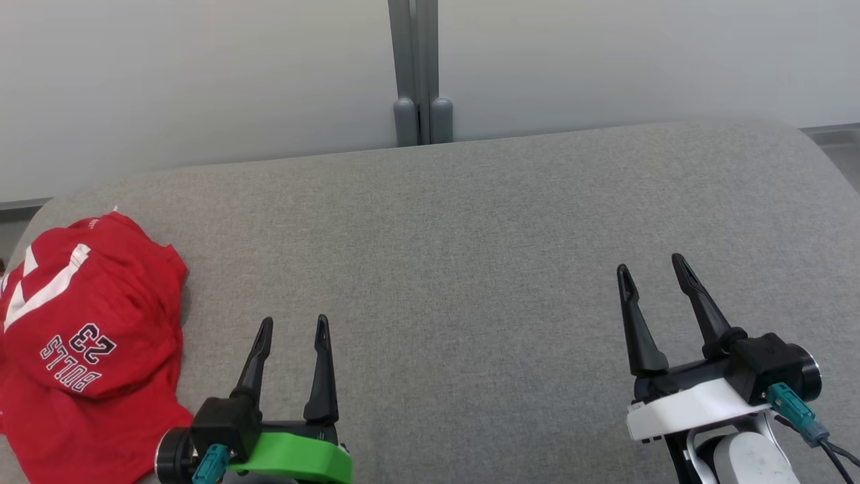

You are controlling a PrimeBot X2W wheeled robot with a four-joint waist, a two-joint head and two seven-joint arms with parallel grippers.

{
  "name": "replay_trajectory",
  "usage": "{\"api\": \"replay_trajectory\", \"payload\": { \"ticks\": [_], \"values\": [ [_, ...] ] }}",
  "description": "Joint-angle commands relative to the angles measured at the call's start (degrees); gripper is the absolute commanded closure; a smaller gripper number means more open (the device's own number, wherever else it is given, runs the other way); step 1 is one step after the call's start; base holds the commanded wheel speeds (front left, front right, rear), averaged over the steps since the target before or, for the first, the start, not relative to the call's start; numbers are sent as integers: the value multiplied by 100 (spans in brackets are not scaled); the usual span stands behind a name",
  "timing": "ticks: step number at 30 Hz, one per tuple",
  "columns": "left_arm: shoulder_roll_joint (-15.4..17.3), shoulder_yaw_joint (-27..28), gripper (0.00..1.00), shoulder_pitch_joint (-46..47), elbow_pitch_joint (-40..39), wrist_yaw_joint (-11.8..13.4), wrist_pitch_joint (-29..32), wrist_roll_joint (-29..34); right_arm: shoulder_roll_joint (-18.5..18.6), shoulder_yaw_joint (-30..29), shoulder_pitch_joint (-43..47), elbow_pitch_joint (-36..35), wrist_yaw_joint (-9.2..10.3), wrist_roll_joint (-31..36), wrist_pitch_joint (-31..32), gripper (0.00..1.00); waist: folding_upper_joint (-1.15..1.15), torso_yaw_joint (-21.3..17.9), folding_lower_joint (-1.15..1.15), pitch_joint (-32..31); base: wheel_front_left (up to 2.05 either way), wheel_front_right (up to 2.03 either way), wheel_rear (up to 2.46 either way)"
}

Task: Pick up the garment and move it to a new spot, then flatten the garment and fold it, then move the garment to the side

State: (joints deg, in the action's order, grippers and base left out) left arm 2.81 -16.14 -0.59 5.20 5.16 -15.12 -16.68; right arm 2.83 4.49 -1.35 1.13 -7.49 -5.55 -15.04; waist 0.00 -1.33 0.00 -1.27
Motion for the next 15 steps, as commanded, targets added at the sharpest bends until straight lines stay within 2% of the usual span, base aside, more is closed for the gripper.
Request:
{"api": "replay_trajectory", "payload": {
  "ticks": [1, 8, 15],
  "values": [
    [16, 16, 0, -53, -2, 29, -6, -15, 13, -5, 97, 2, 0, 6, -21, 0, 0, 65, 0, -3, 0, 0, 0],
    [15, 104, 0, -78, 42, 71, -5, -66, 11, 72, 124, 53, 0, -63, -21, 0, 0, 454, 0, -24, 0, 0, 0],
    [15, 253, 0, -113, 38, 123, -5, -50, 13, 260, 203, 129, 0, -130, -21, 0, 0, 1083, 0, -61, 0, 0, 0]
  ]
}}
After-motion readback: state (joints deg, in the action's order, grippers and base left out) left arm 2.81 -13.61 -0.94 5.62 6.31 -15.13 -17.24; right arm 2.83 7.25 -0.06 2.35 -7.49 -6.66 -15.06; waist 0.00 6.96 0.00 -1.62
